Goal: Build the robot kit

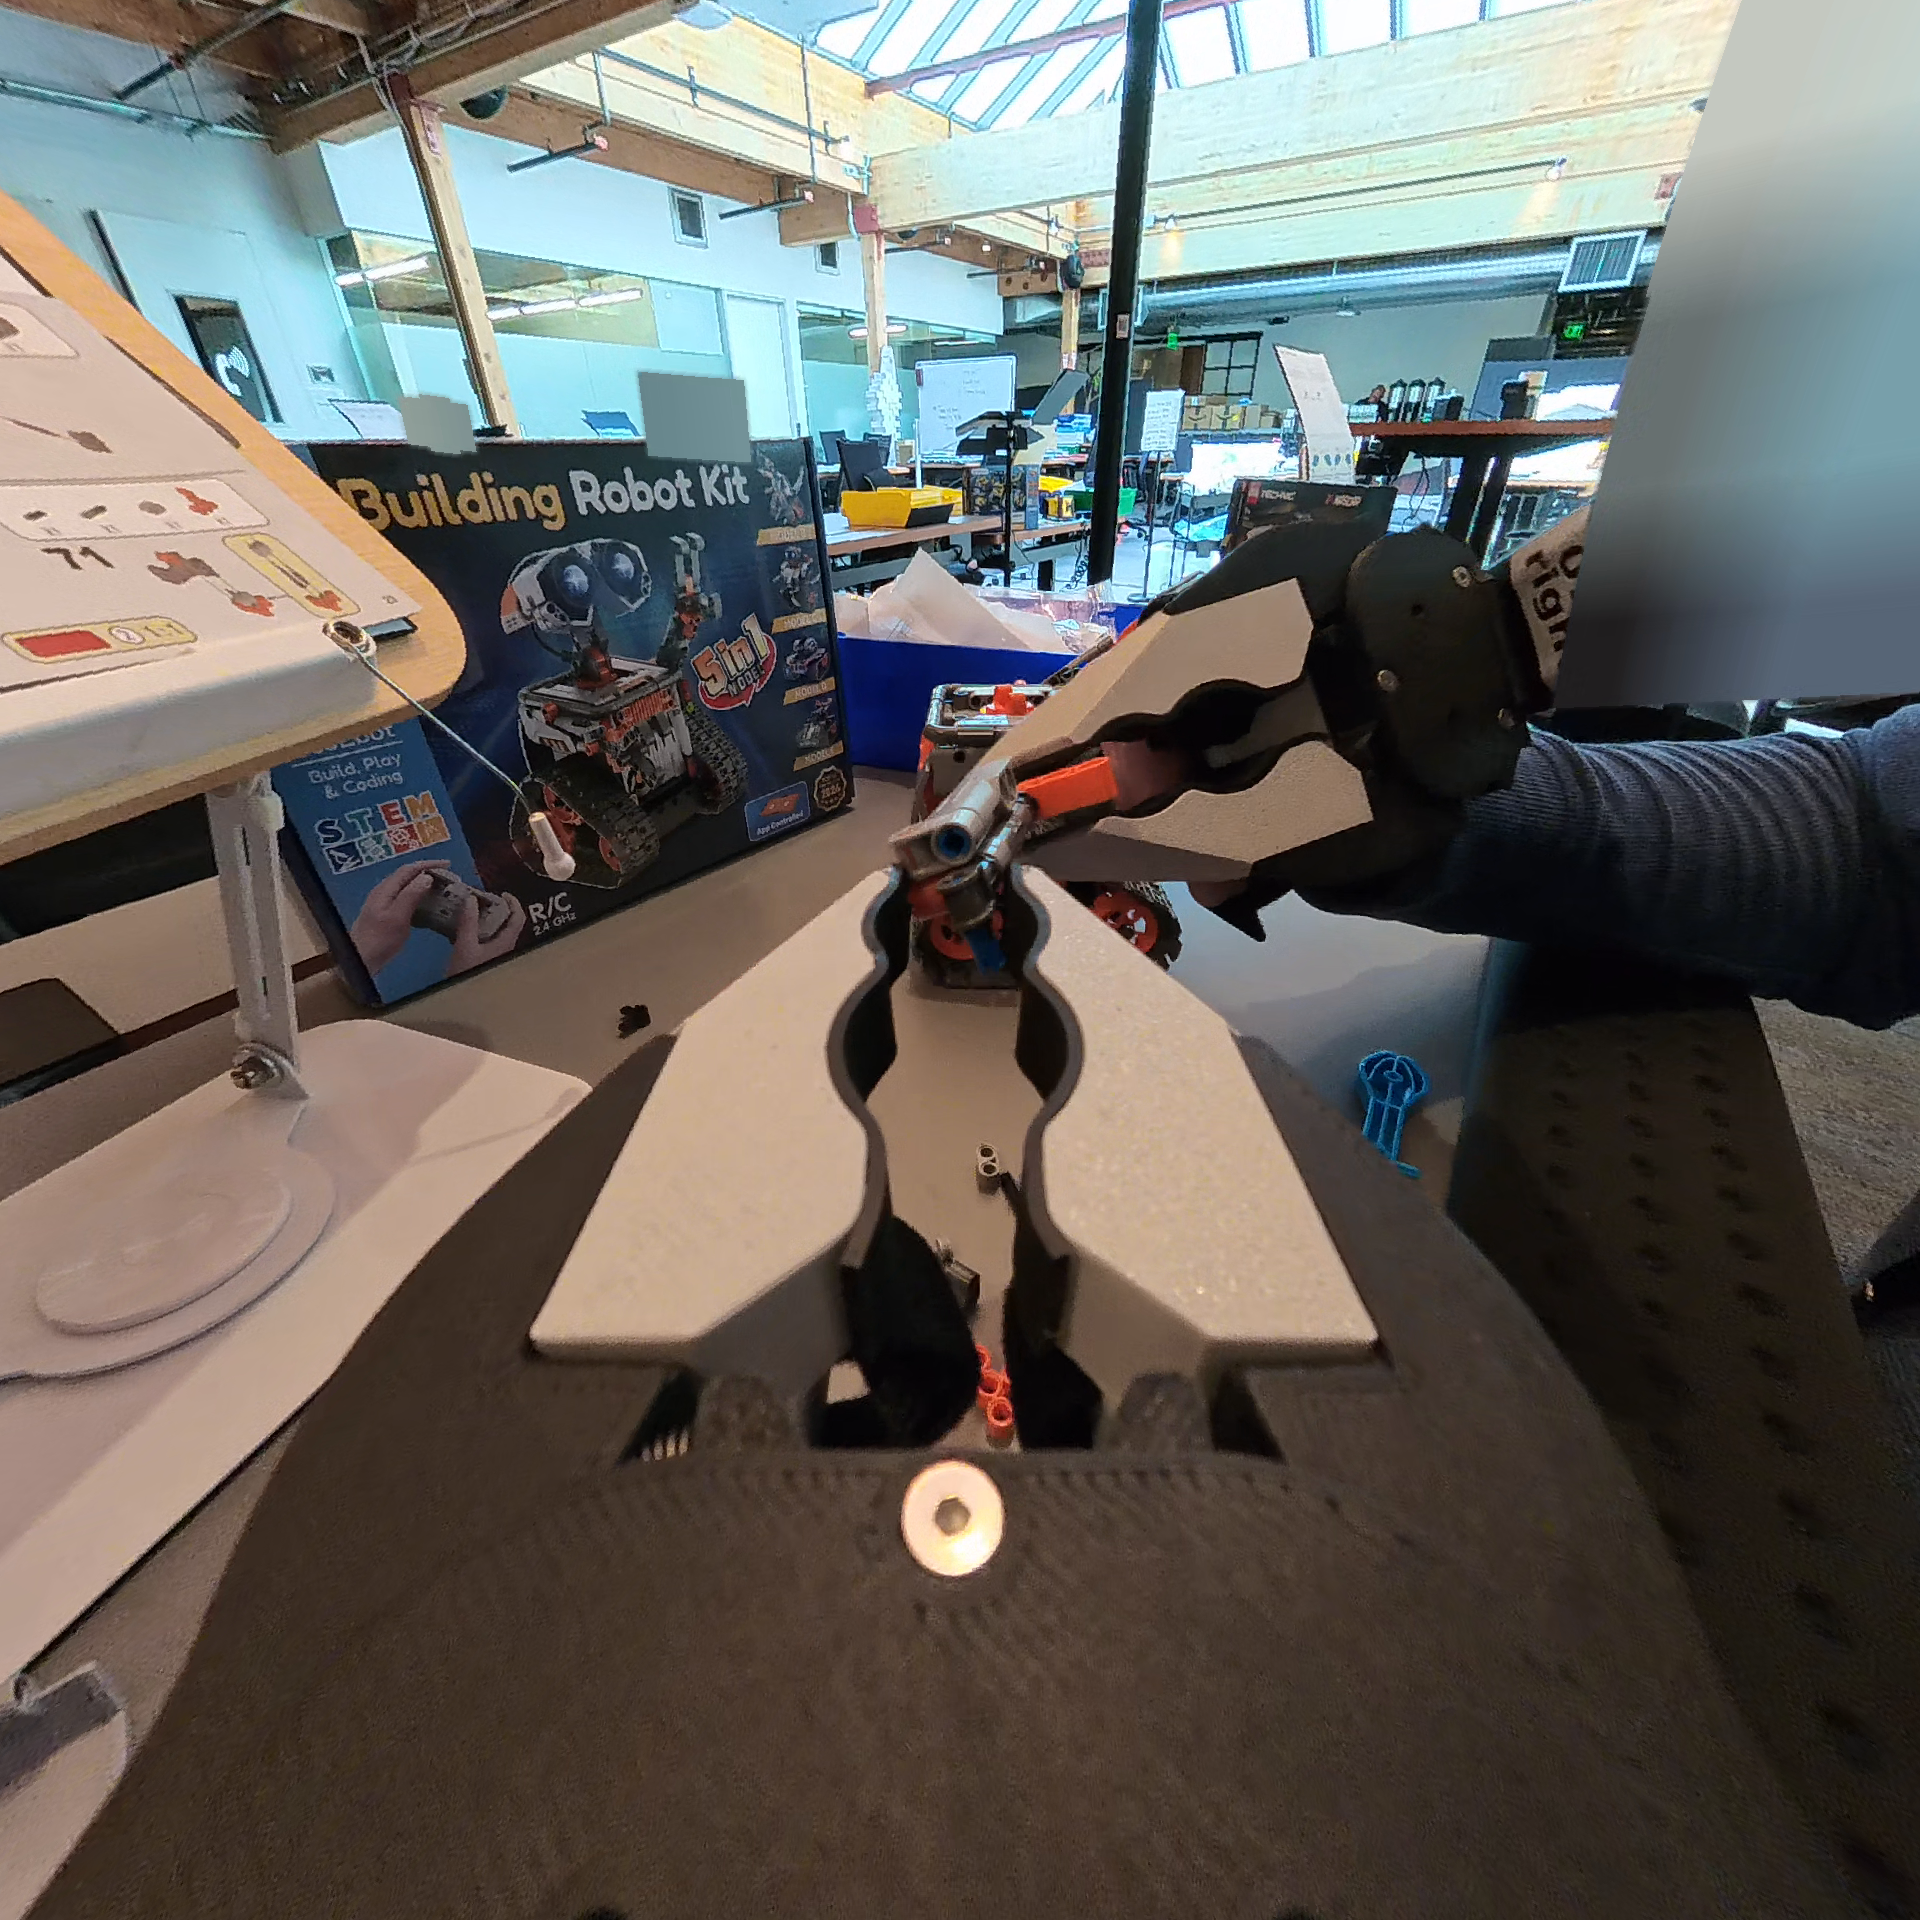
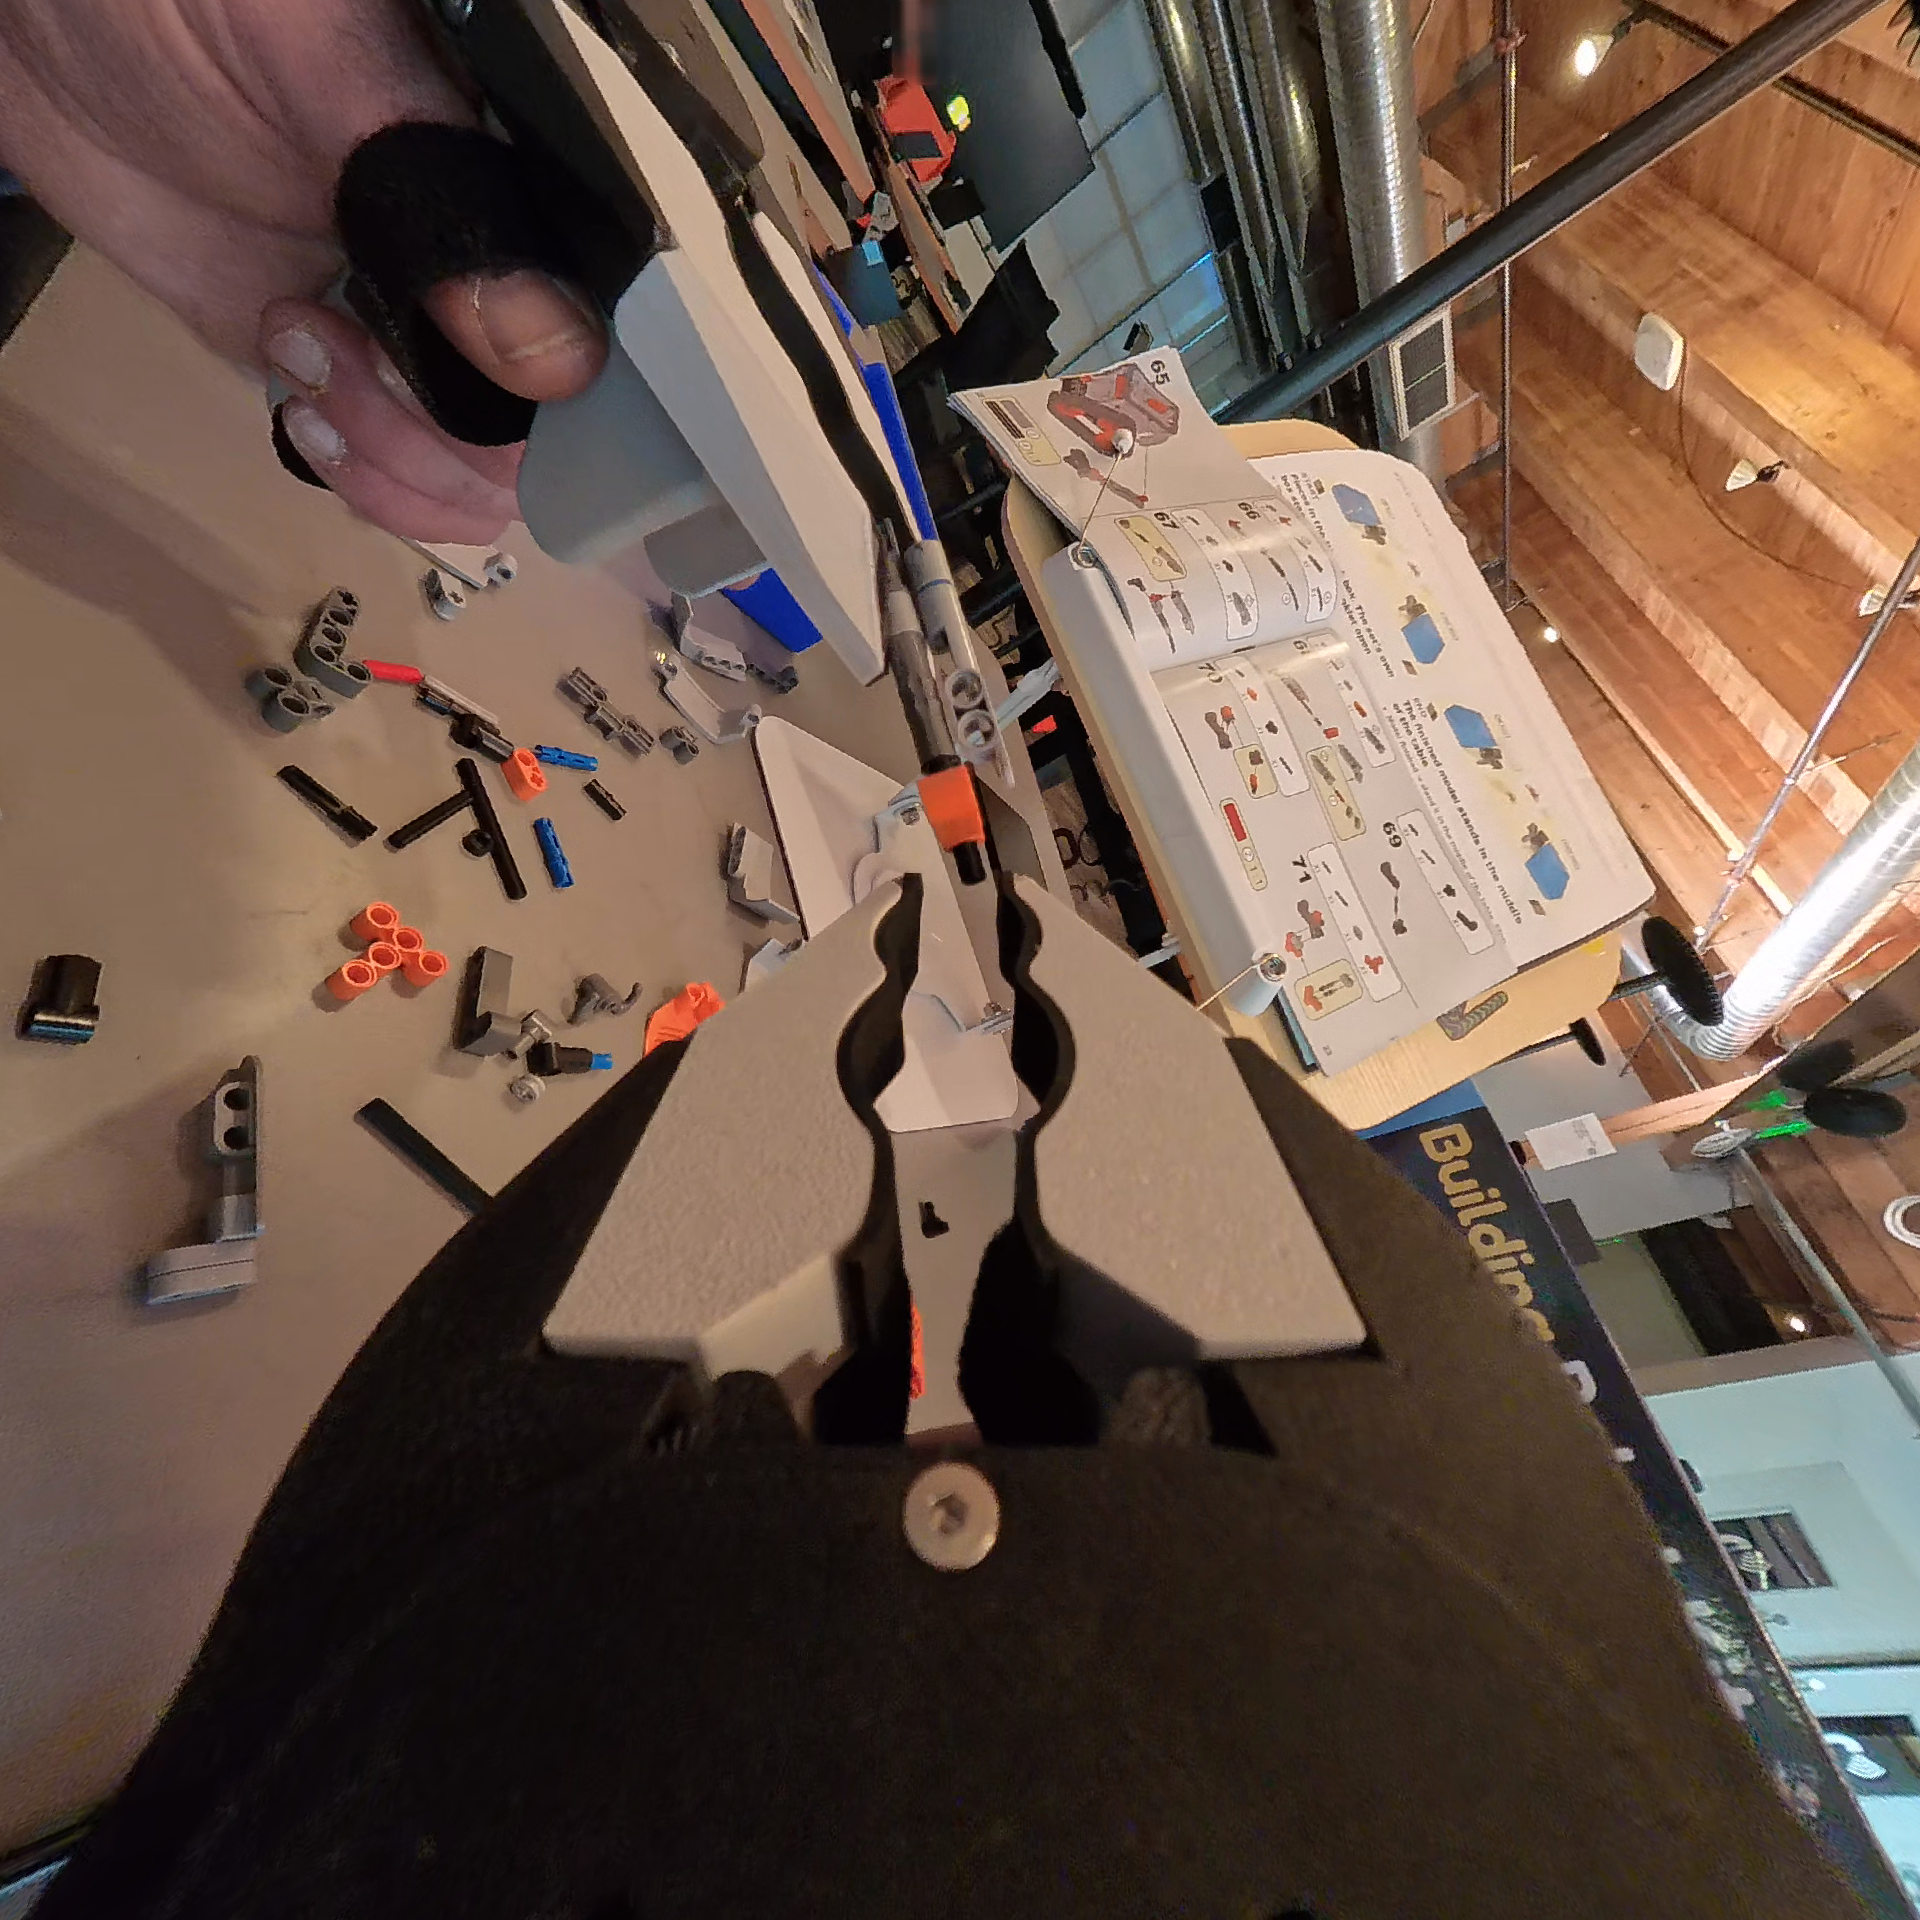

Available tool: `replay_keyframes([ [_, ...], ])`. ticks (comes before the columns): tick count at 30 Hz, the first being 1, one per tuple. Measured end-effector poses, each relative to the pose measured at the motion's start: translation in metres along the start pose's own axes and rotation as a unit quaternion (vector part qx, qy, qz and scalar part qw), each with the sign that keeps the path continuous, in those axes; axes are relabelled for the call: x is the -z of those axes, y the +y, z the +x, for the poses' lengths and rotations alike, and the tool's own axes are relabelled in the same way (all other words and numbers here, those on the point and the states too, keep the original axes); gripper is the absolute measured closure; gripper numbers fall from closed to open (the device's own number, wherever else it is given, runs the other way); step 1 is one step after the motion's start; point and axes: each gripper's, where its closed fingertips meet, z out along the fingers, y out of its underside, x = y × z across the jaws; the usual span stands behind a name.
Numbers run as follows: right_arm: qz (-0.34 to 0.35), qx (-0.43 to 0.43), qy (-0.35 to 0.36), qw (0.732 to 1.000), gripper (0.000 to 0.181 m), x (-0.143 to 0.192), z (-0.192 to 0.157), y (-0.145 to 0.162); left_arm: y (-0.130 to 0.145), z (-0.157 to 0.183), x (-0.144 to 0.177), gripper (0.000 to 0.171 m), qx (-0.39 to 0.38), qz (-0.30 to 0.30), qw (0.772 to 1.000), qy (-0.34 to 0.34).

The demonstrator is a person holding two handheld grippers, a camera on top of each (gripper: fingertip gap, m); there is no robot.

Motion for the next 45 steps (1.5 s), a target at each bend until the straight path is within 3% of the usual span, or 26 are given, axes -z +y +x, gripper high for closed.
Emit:
replay_keyframes([
  [7,0.008,-0.002,-0.002,1.000,0.167,0.002,0.000,-0.003,0.000,0.000,0.000,0.156,-0.009,0.000,1.000,-0.004],
  [12,0.010,0.009,-0.003,1.000,0.177,0.003,-0.001,-0.005,0.001,0.003,-0.001,0.157,-0.005,-0.001,1.000,0.004],
  [18,0.008,0.043,-0.001,0.999,0.180,0.003,-0.004,-0.006,-0.002,0.012,-0.002,0.153,0.036,0.007,0.998,0.047],
  [21,0.008,0.067,0.008,0.998,0.180,0.004,-0.005,-0.009,0.003,0.015,-0.006,0.161,0.038,-0.003,0.998,0.050],
  [28,0.003,0.102,0.017,0.995,0.180,0.005,-0.007,-0.012,-0.002,0.020,-0.009,0.150,0.070,0.012,0.995,0.071],
  [32,0.004,0.108,0.015,0.994,0.181,0.005,-0.009,-0.015,-0.005,0.021,-0.010,0.158,0.068,0.024,0.995,0.067],
  [35,0.014,0.076,-0.003,0.997,0.177,0.006,-0.010,-0.016,-0.006,0.021,-0.010,0.158,0.066,0.026,0.995,0.066],
  [40,0.026,0.061,-0.023,0.998,0.154,0.009,-0.013,-0.023,-0.007,0.019,-0.010,0.158,0.065,0.031,0.996,0.058],
  [45,0.014,0.095,0.007,0.995,0.176,0.007,-0.012,-0.024,-0.005,0.021,-0.013,0.158,0.062,0.025,0.996,0.055],
])
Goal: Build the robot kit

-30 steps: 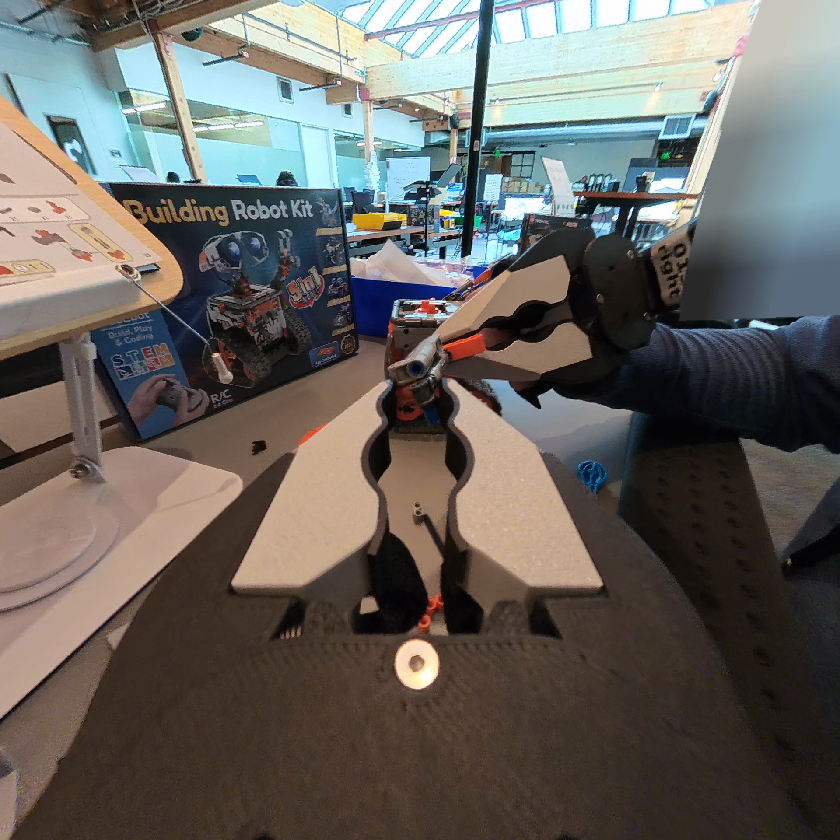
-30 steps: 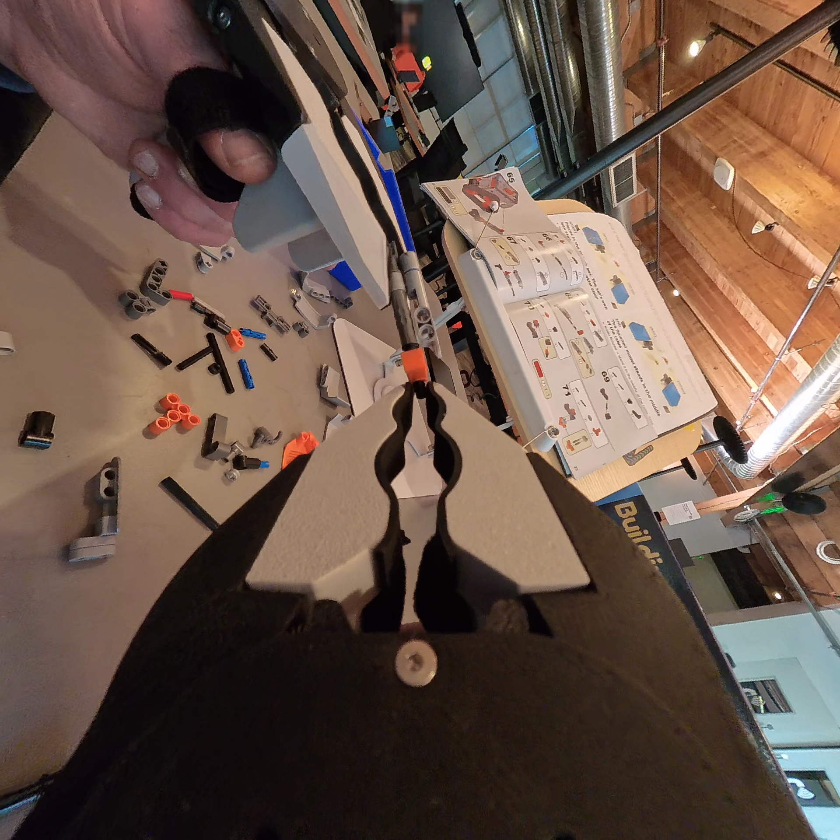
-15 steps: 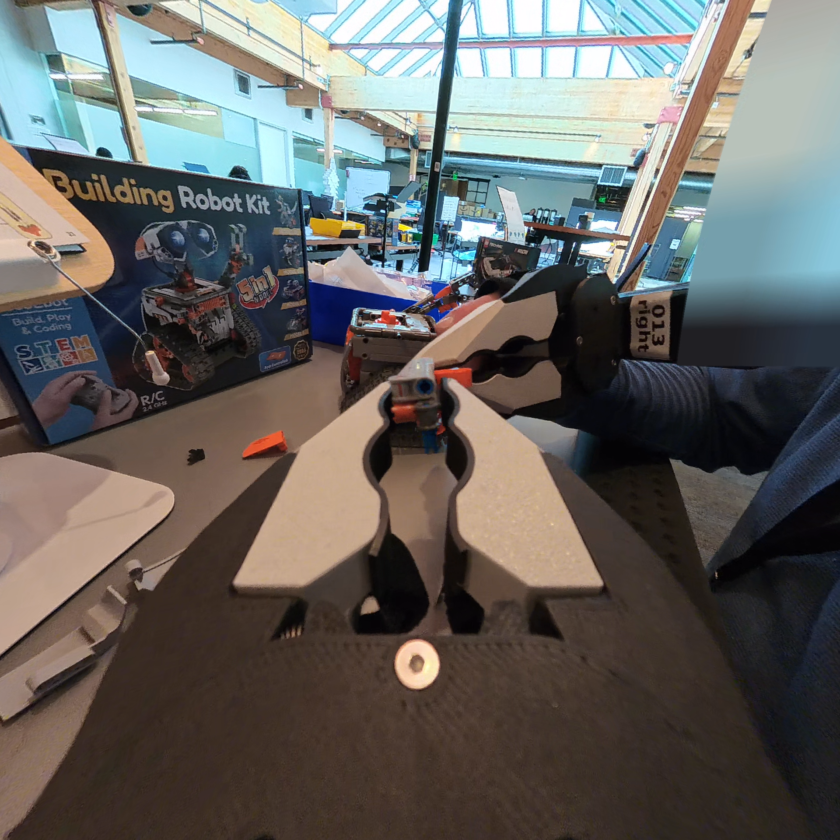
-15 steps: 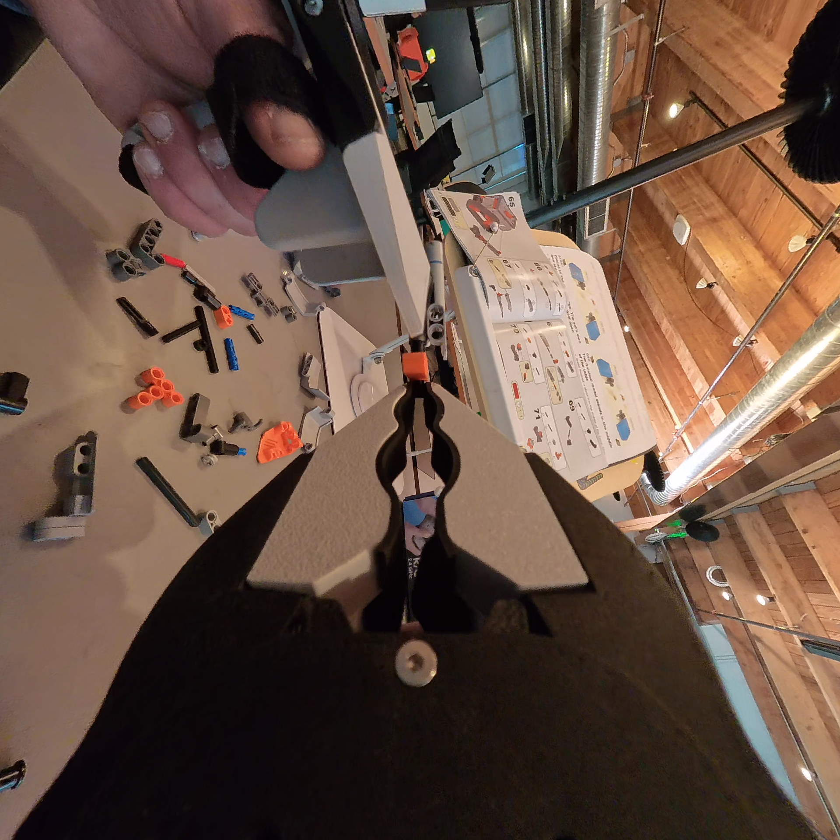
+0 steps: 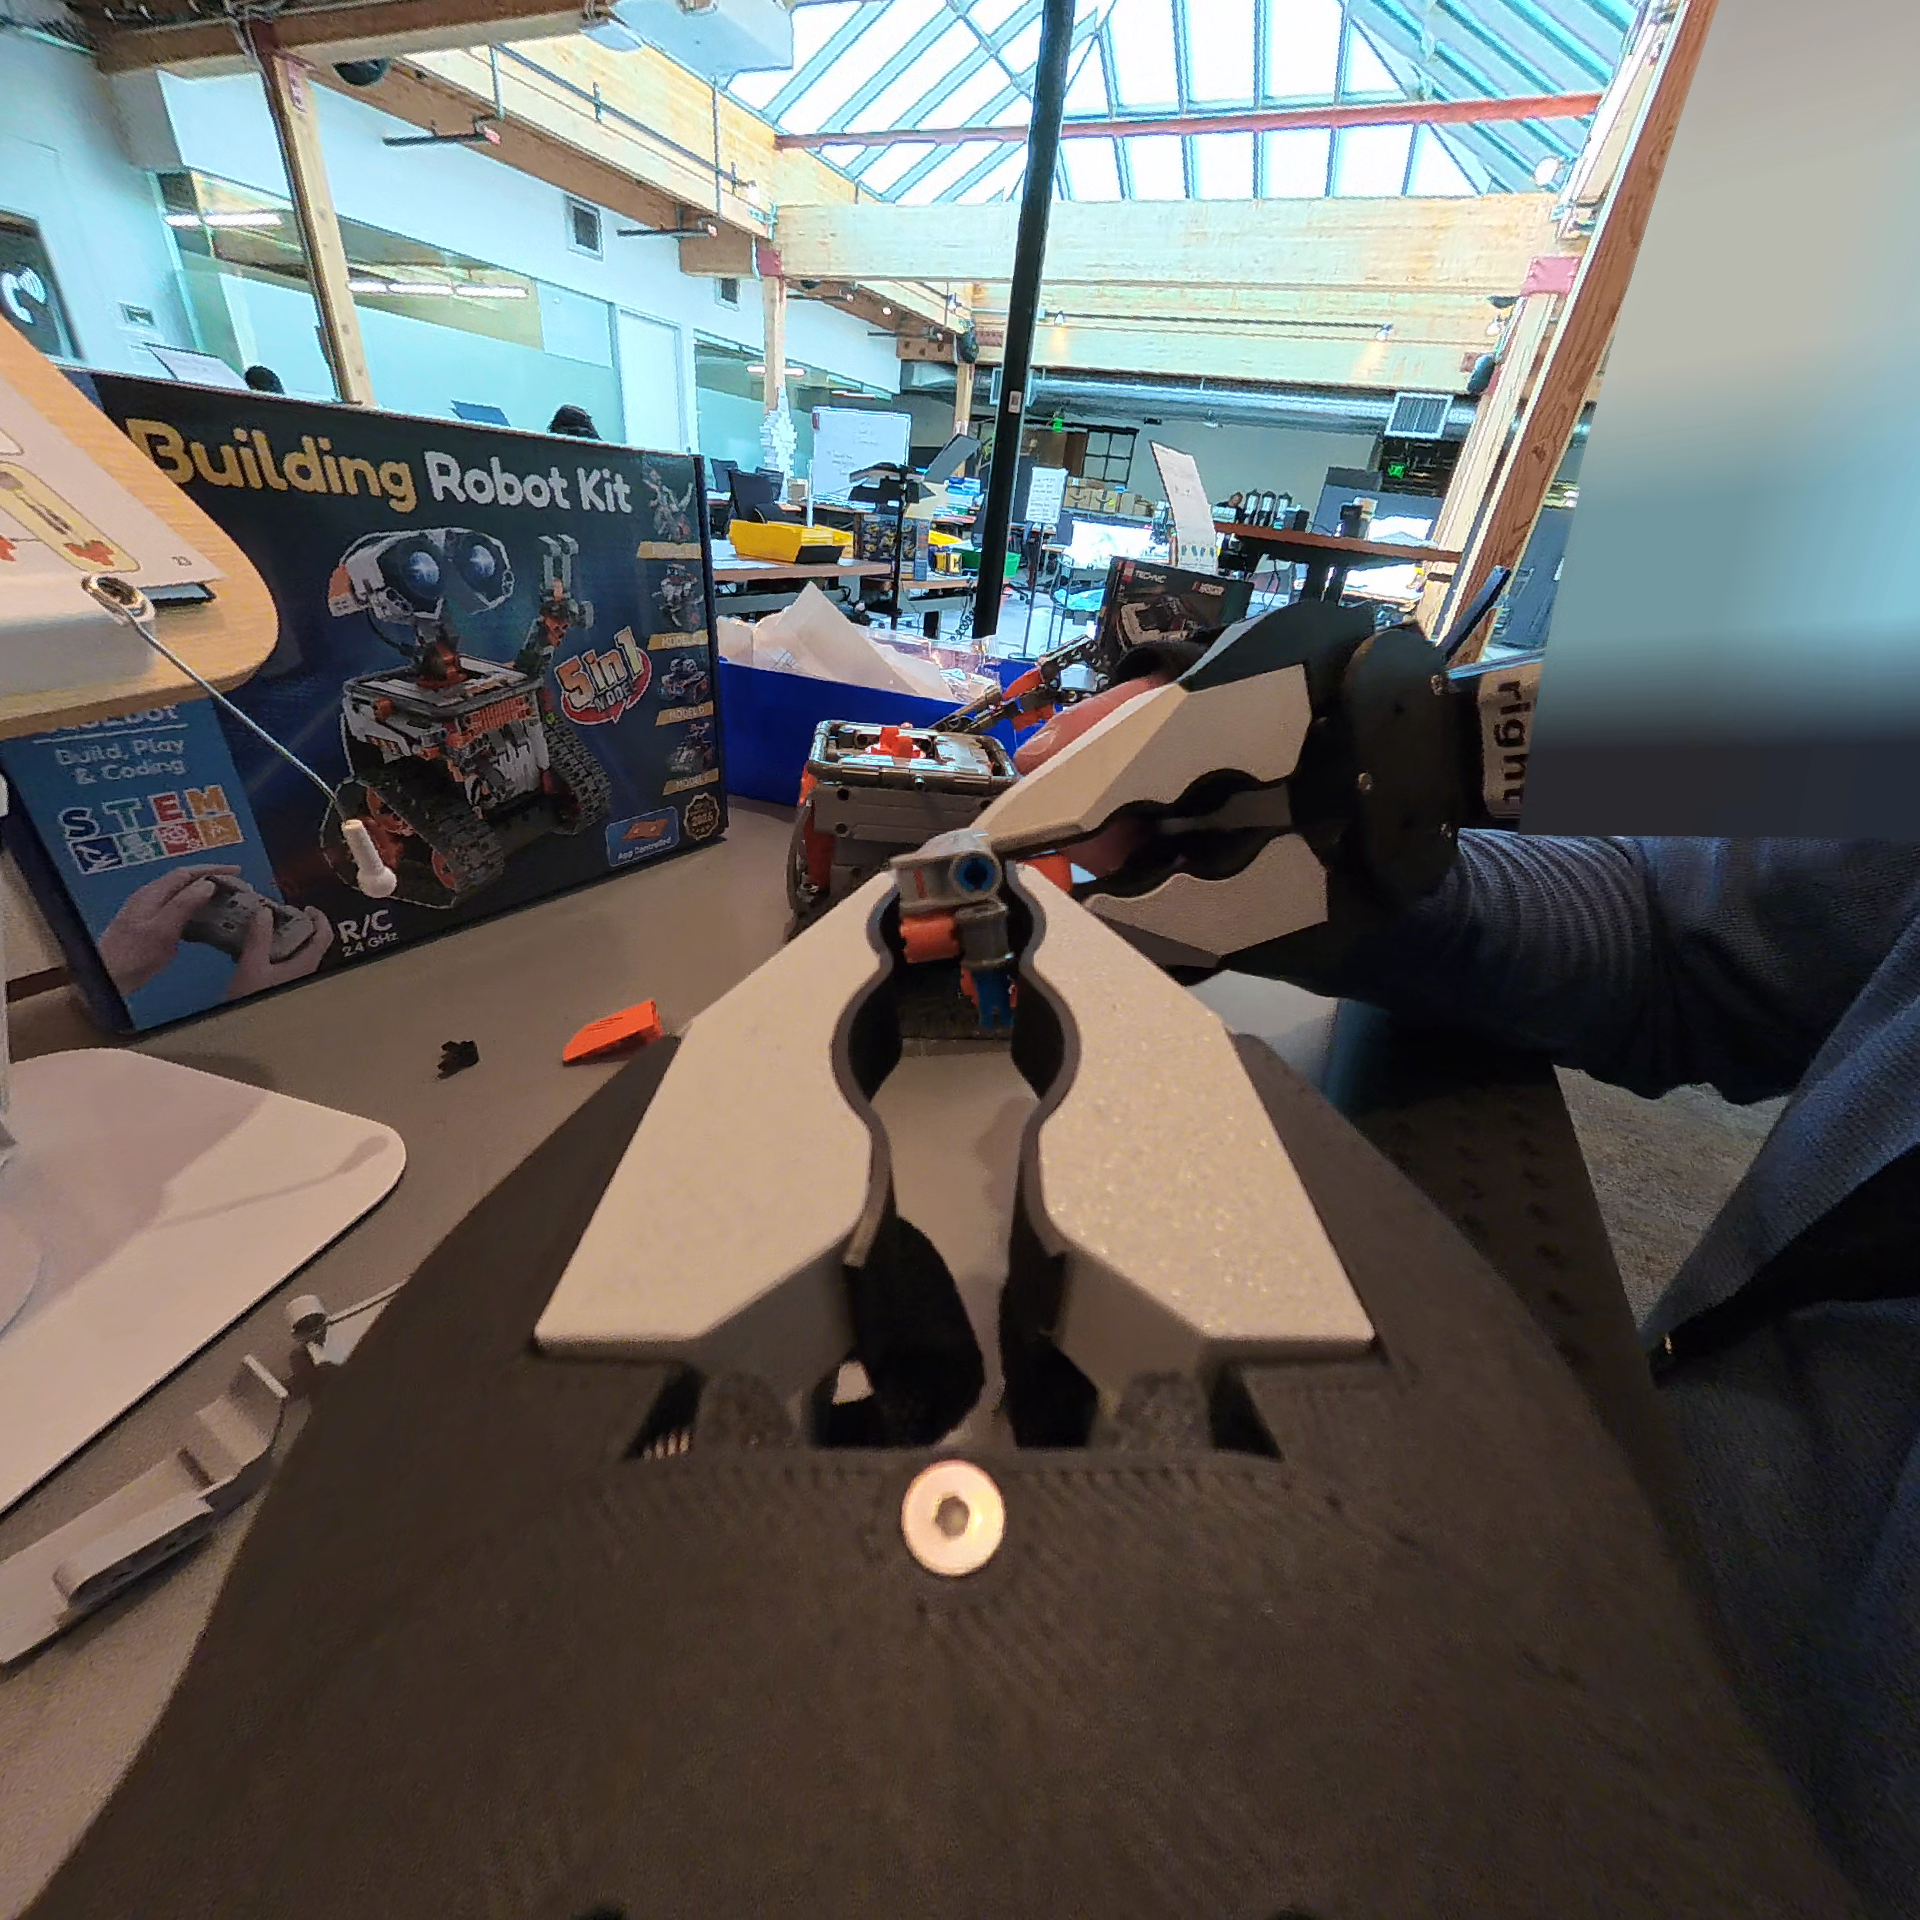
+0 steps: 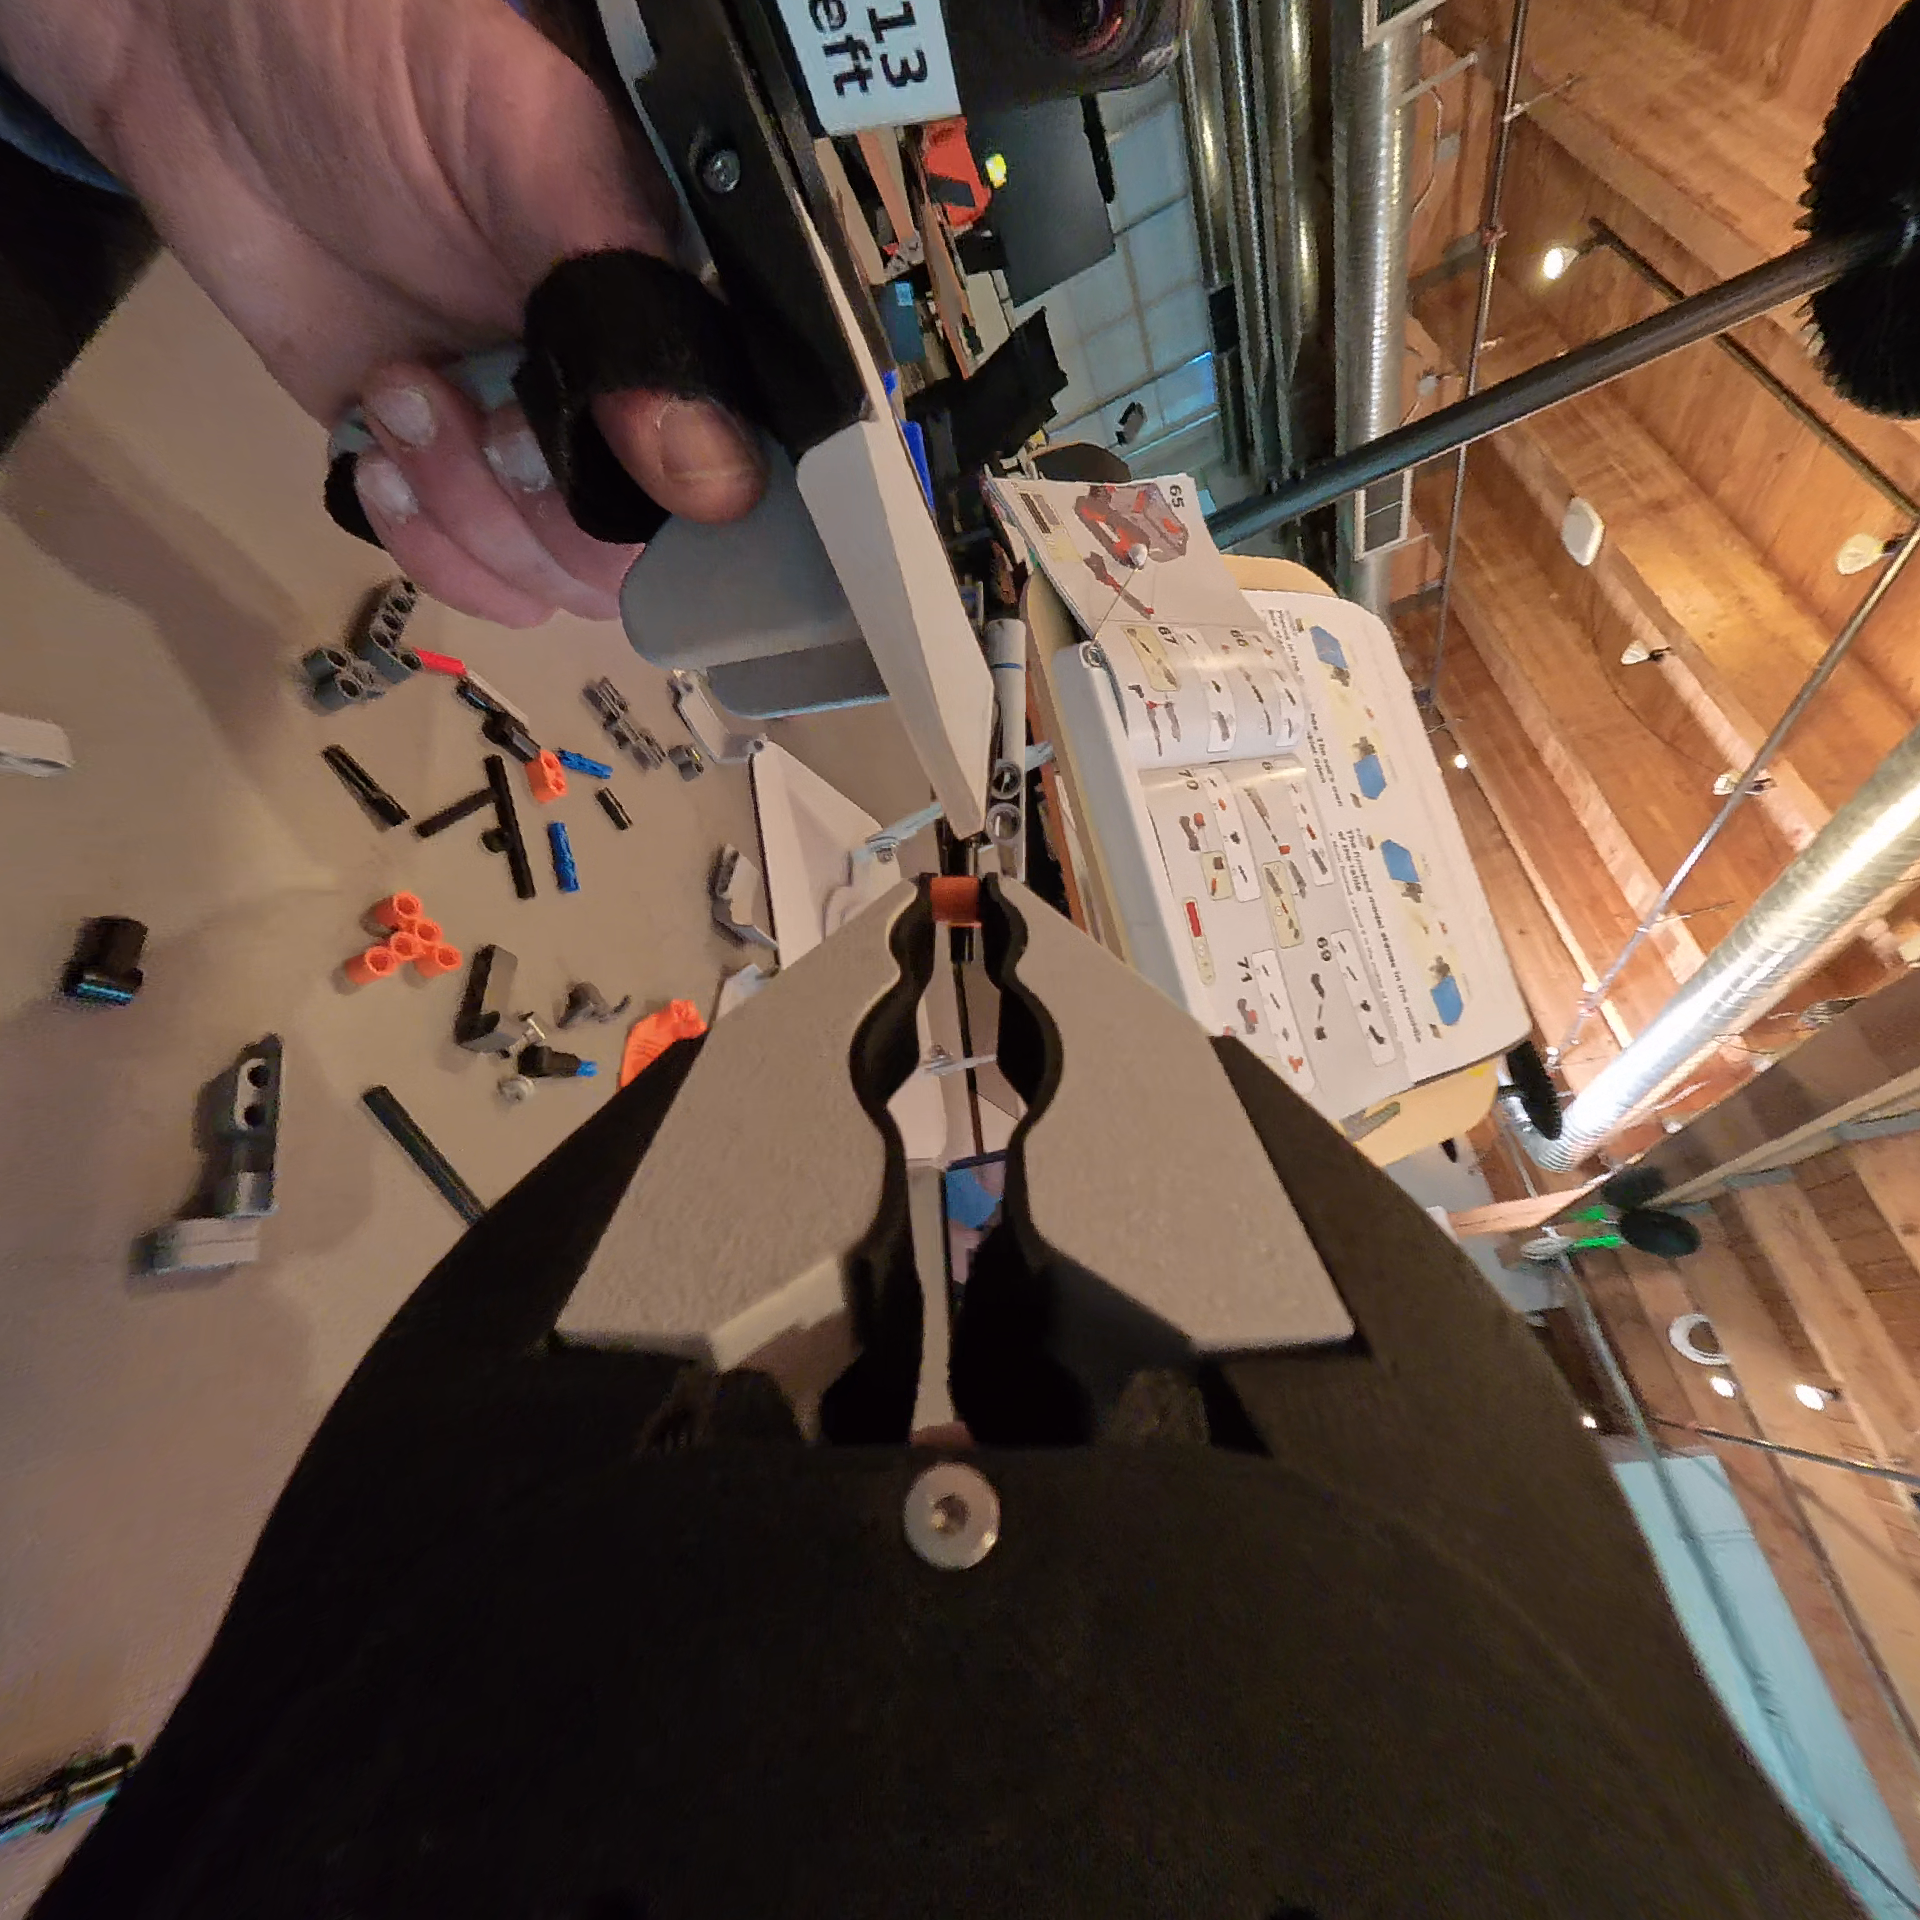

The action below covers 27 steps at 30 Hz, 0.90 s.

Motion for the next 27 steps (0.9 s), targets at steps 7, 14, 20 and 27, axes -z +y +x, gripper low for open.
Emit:
replay_keyframes([
  [7,-0.006,0.020,-0.001,1.000,0.177,0.004,0.001,-0.002,-0.002,0.005,-0.001,0.159,-0.011,0.002,1.000,0.002],
  [14,0.019,-0.030,-0.042,0.998,0.177,0.009,0.000,-0.006,-0.003,0.011,-0.001,0.159,-0.033,0.000,0.999,0.011],
  [20,-0.020,0.062,-0.004,0.998,0.177,0.009,0.000,-0.004,-0.003,0.011,0.000,0.159,-0.025,-0.002,1.000,0.013],
  [27,-0.008,0.029,-0.008,1.000,0.177,0.010,0.001,-0.006,-0.004,0.011,0.000,0.160,-0.002,0.004,1.000,0.020],
])
